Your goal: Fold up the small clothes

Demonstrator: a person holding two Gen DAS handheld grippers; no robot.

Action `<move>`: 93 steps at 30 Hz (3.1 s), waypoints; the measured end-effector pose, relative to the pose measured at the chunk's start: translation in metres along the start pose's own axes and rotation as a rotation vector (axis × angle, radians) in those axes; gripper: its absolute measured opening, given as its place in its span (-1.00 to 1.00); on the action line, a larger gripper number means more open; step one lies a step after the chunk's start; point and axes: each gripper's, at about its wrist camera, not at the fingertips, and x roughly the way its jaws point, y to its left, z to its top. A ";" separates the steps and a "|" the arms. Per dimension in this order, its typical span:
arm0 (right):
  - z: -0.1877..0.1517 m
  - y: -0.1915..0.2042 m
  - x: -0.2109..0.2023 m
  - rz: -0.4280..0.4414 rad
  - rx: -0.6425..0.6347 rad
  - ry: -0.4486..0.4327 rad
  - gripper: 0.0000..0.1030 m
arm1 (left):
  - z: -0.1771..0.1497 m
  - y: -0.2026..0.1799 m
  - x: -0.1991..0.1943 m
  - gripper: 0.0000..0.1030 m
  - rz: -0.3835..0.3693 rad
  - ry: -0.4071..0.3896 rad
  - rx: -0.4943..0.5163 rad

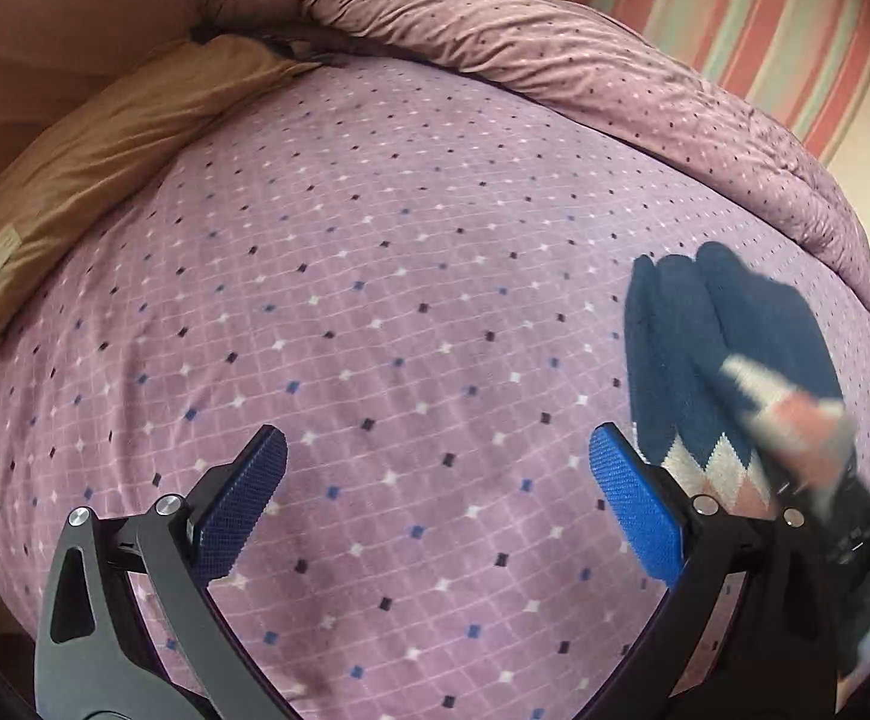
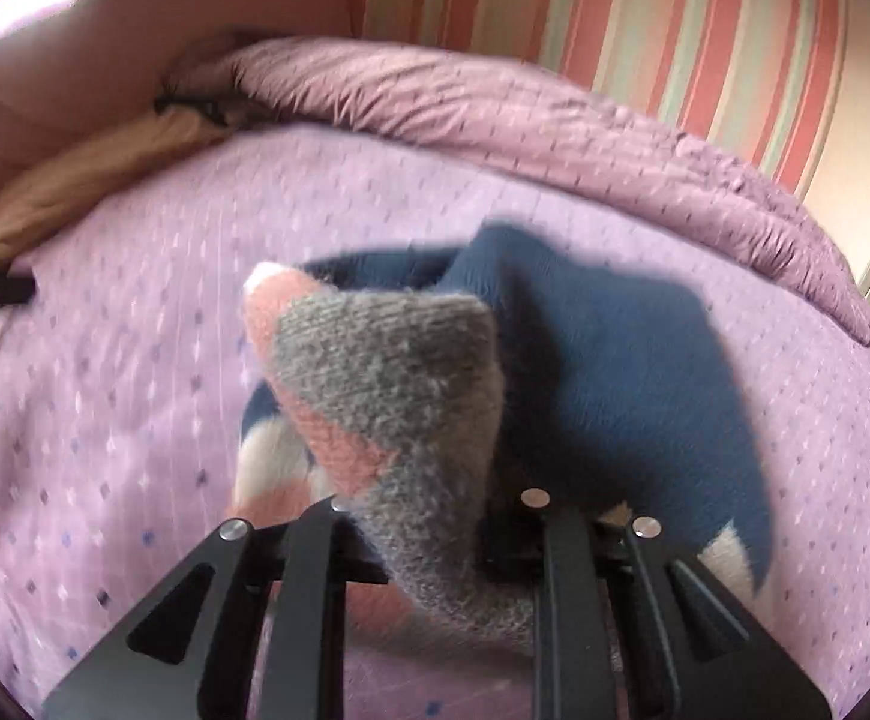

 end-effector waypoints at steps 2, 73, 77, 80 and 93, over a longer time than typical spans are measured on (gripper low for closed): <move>-0.012 0.001 0.012 -0.004 -0.029 0.043 -0.60 | -0.003 -0.003 0.004 0.94 -0.023 0.008 -0.008; 0.006 -0.133 -0.025 -0.029 0.010 -0.073 0.81 | -0.027 -0.158 0.009 0.94 -0.069 -0.099 0.222; -0.004 -0.131 -0.022 -0.059 0.025 -0.054 0.81 | -0.024 -0.164 0.066 0.91 0.028 0.029 0.267; -0.012 -0.128 -0.024 -0.077 -0.003 -0.074 0.81 | -0.030 -0.157 0.075 0.94 0.040 0.009 0.250; -0.019 -0.126 -0.063 0.024 -0.026 -0.154 0.96 | -0.032 -0.130 0.068 0.94 -0.114 0.074 0.130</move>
